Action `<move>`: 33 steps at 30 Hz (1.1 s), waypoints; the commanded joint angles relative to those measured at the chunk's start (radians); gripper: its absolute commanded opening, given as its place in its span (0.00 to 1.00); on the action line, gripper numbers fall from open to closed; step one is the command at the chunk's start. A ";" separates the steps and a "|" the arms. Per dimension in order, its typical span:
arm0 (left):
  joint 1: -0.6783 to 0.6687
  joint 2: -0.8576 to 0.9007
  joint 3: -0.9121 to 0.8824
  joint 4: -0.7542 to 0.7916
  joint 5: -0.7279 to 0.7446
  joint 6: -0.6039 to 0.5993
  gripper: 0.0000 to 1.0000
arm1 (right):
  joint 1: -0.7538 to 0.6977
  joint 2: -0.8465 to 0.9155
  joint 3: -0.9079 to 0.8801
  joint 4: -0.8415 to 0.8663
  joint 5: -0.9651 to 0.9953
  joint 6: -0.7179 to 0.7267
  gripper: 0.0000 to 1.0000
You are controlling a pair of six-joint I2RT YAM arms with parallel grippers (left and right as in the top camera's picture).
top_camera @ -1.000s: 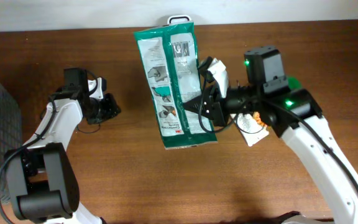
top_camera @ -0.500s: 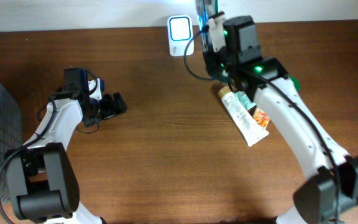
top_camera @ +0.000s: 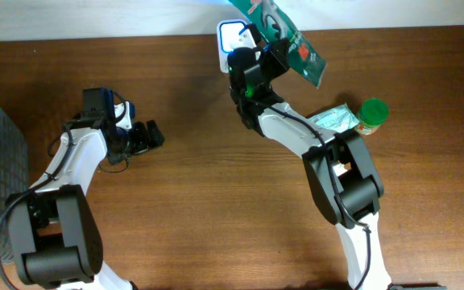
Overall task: Scan the item barcode
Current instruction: 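Release the left gripper and present the package to the scanner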
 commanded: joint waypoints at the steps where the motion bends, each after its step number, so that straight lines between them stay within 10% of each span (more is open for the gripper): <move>1: 0.004 -0.009 0.007 0.001 0.000 0.009 0.99 | -0.016 0.050 0.011 0.045 0.048 -0.005 0.04; 10: 0.004 -0.009 0.007 0.001 0.000 0.009 0.99 | -0.025 0.151 0.011 0.195 -0.226 -0.427 0.04; 33: 0.004 -0.009 0.007 0.001 0.000 0.009 0.99 | -0.046 0.142 0.011 0.388 -0.137 -0.516 0.04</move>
